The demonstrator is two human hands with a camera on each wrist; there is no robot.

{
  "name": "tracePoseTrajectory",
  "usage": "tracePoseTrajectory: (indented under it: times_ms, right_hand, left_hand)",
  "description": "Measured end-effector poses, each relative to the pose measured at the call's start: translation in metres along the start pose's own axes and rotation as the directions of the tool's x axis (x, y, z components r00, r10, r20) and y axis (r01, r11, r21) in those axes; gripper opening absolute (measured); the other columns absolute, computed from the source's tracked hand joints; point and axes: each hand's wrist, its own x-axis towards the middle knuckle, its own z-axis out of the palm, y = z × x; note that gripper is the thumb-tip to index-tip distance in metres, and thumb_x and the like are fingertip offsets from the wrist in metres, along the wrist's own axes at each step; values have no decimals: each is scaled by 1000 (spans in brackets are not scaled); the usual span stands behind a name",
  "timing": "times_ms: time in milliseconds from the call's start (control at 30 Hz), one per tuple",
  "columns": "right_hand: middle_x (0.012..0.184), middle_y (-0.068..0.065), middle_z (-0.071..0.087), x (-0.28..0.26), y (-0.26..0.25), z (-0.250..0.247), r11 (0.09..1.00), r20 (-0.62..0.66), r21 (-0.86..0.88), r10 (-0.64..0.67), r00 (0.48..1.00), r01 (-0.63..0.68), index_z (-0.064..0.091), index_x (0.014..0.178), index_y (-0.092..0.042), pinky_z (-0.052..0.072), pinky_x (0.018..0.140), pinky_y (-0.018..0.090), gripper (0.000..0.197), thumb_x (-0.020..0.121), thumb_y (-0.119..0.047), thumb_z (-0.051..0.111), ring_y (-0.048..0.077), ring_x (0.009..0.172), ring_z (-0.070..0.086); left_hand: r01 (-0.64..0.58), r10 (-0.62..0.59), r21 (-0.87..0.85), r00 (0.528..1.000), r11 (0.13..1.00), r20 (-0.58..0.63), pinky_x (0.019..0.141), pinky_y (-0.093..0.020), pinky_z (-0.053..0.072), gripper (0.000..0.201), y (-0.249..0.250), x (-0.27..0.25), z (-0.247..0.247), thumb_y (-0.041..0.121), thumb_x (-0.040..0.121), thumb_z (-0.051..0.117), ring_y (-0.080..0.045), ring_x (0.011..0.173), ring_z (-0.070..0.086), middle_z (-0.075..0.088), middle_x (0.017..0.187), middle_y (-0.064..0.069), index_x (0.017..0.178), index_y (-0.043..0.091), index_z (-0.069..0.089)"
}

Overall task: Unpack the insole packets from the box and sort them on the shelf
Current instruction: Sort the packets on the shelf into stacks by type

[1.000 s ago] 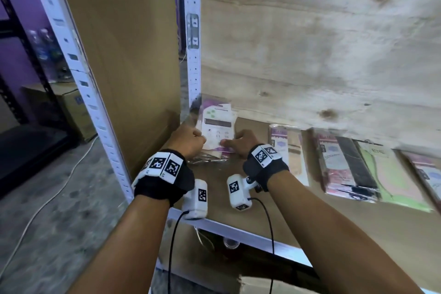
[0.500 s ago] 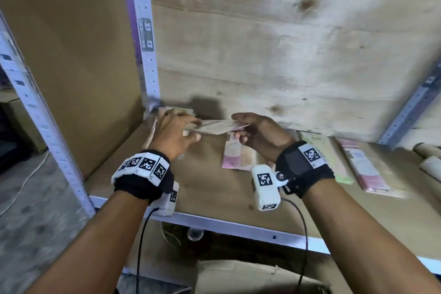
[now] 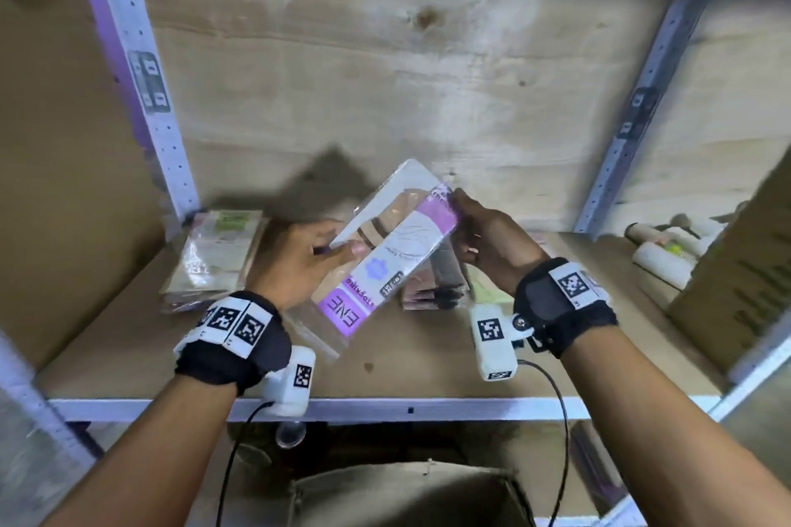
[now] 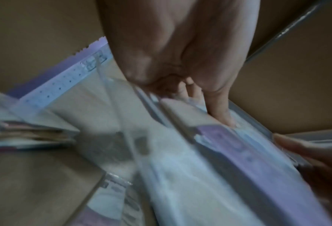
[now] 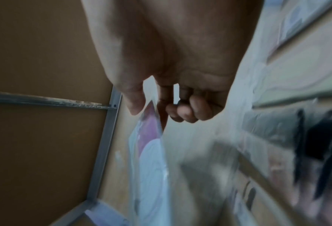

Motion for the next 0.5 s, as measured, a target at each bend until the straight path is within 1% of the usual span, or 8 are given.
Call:
tracePoseTrajectory:
  times_ms: [33, 100, 200, 300, 333, 400, 433, 500]
  right_hand:
    - [66, 2, 48, -1, 4, -7, 999, -33, -40, -14, 999, 12, 67, 91, -14, 30, 57, 27, 33, 89, -47, 65, 16, 58, 42]
    - [78, 6, 59, -4, 14, -19, 994, -45, -111, -16, 999, 11, 74, 92, -14, 37, 58, 29, 33, 86, -45, 69, 19, 69, 48]
    - [86, 19, 69, -6, 33, -36, 981, 17, -194, 33, 999, -29, 73, 92, -5, 45, 60, 33, 29, 85, -33, 76, 25, 75, 60]
    - [78, 6, 74, -8, 48, -47, 971, 27, -224, 89, 996, -80, 70, 88, -9, 53, 57, 25, 9, 86, -17, 74, 21, 71, 66]
    - [80, 7, 73, -7, 52, -50, 976, 15, -199, 94, 995, -89, 68, 88, -8, 53, 58, 26, 7, 87, -14, 73, 22, 73, 66]
    - [88, 16, 67, -8, 60, -56, 991, -19, -104, 86, 996, -87, 64, 91, -6, 49, 64, 30, 7, 88, -9, 70, 26, 78, 61]
    - [88, 18, 64, -7, 63, -59, 996, -36, -52, 76, 996, -78, 62, 93, -5, 47, 63, 30, 8, 89, -8, 69, 26, 77, 59]
    - [82, 15, 62, -8, 67, -62, 998, -63, 14, 57, 996, -56, 59, 92, -6, 47, 53, 26, 10, 89, -7, 68, 23, 66, 58]
  left_hand:
    - [27, -24, -48, 998, 998, 66, 82, -23, 53, 14, -1, 1, 5, 19, 89, 70, -6, 92, 71, 77, 101, 7, 102, 23, 74]
    - [129, -117, -47, 971, 990, 209, 83, -20, 53, 16, -6, 4, 14, 18, 89, 69, -6, 93, 69, 76, 103, 4, 104, 19, 74]
    - [224, -257, 133, 894, 966, 366, 79, -22, 53, 21, -16, 4, 26, 41, 82, 72, -10, 90, 73, 77, 95, 8, 97, 27, 75]
    - [257, -319, 195, 835, 947, 448, 88, -35, 52, 39, -21, 8, 35, 52, 77, 72, -22, 98, 71, 77, 98, 0, 98, 19, 76]
    - [269, -350, 232, 813, 935, 466, 93, -39, 51, 43, -22, 9, 35, 55, 76, 71, -24, 101, 70, 77, 99, -2, 98, 18, 76]
    - [307, -437, 334, 780, 891, 448, 95, -36, 49, 46, -25, 12, 28, 61, 74, 71, -21, 102, 69, 77, 99, 1, 98, 22, 77]
    - [340, -470, 353, 785, 872, 405, 90, -30, 50, 42, -28, 14, 24, 60, 74, 73, -18, 97, 69, 77, 97, 2, 97, 24, 77]
    - [453, -507, 230, 799, 861, 324, 67, -16, 51, 33, -32, 14, 14, 47, 77, 77, -13, 80, 69, 78, 93, -1, 97, 21, 78]
